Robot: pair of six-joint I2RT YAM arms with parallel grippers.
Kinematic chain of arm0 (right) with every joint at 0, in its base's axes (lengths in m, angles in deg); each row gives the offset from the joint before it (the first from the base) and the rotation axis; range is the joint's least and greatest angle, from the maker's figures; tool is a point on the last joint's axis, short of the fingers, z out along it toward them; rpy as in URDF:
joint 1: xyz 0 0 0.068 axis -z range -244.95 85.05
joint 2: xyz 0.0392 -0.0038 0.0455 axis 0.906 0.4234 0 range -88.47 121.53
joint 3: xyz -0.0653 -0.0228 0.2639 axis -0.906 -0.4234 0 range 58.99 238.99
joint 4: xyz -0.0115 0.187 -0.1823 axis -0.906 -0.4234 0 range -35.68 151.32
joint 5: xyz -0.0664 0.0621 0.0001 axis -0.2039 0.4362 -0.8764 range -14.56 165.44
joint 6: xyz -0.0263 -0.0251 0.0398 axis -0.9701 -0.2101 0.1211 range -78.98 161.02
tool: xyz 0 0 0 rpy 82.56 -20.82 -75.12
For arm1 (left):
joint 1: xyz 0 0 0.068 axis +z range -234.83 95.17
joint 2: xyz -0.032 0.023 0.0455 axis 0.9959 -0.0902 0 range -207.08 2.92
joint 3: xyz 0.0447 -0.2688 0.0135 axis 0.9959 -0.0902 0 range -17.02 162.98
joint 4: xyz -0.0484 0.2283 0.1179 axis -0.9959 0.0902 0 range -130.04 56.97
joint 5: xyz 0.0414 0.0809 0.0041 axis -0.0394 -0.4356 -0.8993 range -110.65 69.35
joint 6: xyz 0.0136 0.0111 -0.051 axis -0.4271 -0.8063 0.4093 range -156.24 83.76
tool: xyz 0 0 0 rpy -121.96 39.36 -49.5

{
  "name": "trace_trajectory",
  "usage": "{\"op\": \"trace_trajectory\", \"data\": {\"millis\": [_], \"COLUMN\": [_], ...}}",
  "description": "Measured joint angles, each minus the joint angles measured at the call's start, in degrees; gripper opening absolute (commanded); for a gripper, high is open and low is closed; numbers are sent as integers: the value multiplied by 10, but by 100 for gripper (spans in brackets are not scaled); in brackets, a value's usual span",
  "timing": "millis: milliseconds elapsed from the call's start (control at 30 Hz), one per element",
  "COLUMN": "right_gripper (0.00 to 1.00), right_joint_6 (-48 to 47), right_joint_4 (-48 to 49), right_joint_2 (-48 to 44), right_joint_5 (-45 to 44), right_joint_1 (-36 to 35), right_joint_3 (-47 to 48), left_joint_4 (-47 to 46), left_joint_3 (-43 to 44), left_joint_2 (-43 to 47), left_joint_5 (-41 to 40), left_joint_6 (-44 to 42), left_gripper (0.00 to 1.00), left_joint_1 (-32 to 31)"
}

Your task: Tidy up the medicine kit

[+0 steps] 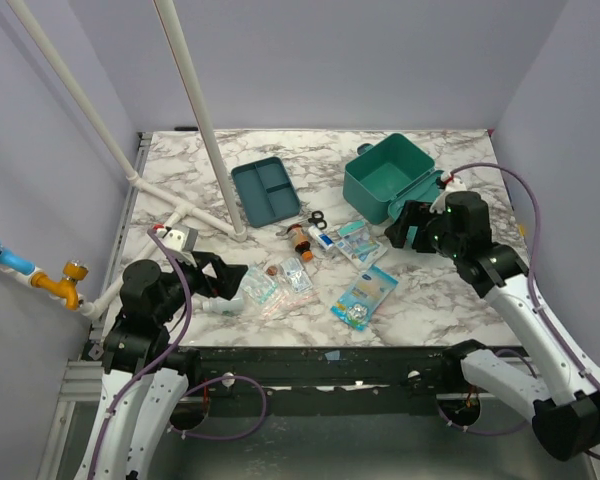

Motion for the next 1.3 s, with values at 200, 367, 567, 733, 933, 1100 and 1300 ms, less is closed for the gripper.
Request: {"op": "trace_trajectory", "data": {"millis": [200,367,567,733,933,1100,1300], "right_gripper": [86,86,85,85,81,78,78], "right_joint_6": [5,16,28,43,78,116,163], "right_joint_4": [18,30,54,59,64,72,71], "right_joint_2": [85,139,218,290,372,440,524], "right_joint_5": [23,15,-21,-64,-106,-146,-182], "right_joint_1": [-11,-37,-47,-49,-49,-49,-49], "right_joint_3": [1,40,127,192,274,323,385], "left_joint_4": [0,0,0,0,0,0,0], "left_joint_3": [0,0,0,0,0,0,0], "left_joint_2": [2,2,2,2,2,2,2], "left_joint_5": [-3,-4,-4,-4,-4,-4,-17], "left_joint_6": [0,0,0,0,0,0,0], "left_gripper": [99,99,99,99,99,99,99], "left_joint_1": [-1,-2,-2,-2,-5,-6,-9]}}
